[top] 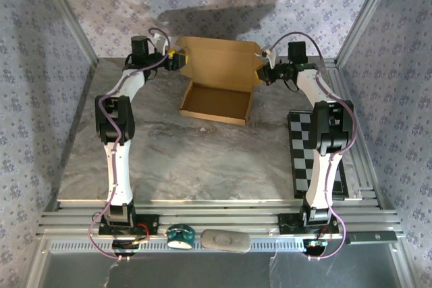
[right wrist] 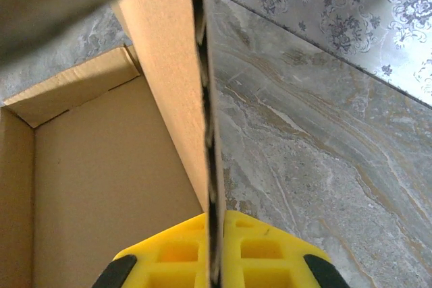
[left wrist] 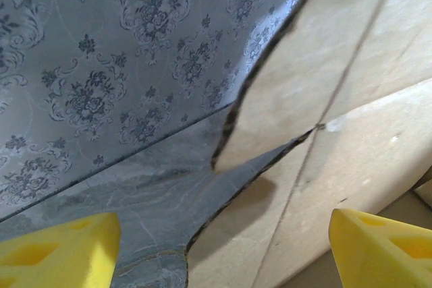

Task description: Fold the paper box

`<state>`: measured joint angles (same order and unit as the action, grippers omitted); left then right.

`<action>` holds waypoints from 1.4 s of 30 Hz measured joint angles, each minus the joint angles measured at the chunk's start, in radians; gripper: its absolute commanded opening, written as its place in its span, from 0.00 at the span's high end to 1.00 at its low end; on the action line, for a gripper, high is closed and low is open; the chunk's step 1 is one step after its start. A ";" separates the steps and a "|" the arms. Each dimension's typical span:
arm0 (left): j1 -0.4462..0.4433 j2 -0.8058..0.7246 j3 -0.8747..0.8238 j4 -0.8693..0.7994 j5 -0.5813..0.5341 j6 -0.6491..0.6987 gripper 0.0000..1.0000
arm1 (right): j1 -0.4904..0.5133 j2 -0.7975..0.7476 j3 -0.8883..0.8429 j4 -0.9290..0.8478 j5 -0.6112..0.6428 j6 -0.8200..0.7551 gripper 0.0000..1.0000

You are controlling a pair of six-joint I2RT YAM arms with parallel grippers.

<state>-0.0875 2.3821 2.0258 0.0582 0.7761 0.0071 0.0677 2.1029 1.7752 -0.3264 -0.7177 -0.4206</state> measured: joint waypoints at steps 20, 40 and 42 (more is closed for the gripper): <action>-0.091 -0.011 -0.014 -0.072 -0.193 -0.008 0.96 | 0.005 0.024 0.018 0.042 0.065 0.045 1.00; -0.268 -0.280 -0.415 0.051 -0.858 -0.365 1.00 | 0.225 -0.026 -0.283 0.568 0.801 0.569 1.00; -0.268 -0.306 -0.484 0.127 -0.875 -0.421 1.00 | 0.242 -0.026 -0.319 0.642 0.831 0.608 1.00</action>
<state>-0.3557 2.0758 1.5414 0.1852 -0.0994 -0.4137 0.3099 2.0773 1.4559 0.3153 0.1131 0.1875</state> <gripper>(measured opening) 0.049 0.044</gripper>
